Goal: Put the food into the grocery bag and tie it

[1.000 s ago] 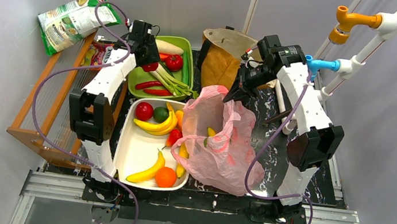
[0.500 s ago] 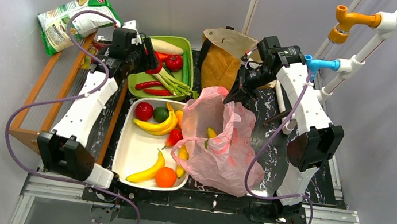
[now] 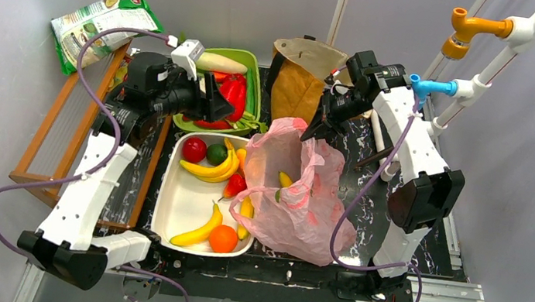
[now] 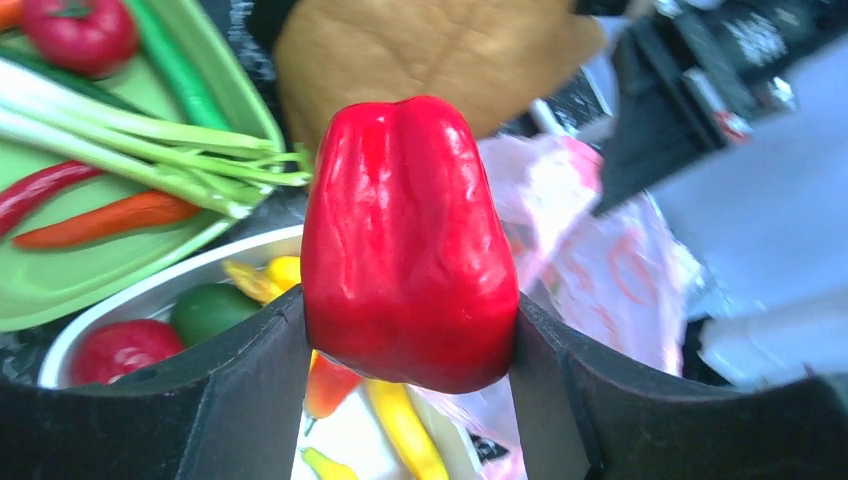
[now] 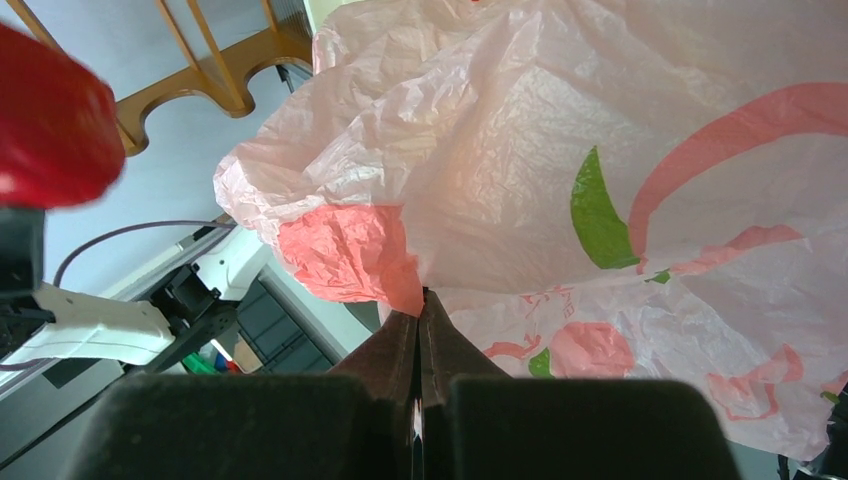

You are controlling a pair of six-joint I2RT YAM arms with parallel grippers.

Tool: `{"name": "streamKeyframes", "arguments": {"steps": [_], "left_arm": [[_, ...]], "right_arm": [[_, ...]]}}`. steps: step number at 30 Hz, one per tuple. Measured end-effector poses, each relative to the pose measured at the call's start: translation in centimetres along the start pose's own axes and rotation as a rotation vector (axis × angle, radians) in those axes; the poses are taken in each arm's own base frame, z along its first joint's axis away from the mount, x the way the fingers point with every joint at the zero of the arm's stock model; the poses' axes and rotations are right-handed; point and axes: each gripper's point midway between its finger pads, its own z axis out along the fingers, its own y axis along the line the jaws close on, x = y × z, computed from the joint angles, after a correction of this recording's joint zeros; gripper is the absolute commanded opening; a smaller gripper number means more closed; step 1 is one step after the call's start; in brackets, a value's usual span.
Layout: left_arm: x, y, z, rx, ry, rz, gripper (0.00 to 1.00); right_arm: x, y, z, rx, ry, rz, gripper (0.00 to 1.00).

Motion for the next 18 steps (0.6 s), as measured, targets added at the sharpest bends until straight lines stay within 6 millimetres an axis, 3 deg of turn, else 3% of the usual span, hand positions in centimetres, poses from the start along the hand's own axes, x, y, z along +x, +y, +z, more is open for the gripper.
{"name": "streamKeyframes", "arguments": {"steps": [11,18], "left_arm": [[4.1,-8.6,-2.7,0.426,0.157,0.073,0.0],[5.9,-11.1,-3.8,0.547,0.227,0.099,0.0]], "right_arm": [[-0.1,-0.1,0.2,-0.006,-0.01,0.01,0.01],[0.2,-0.5,0.4,-0.004,-0.008,0.026,0.01]]}}
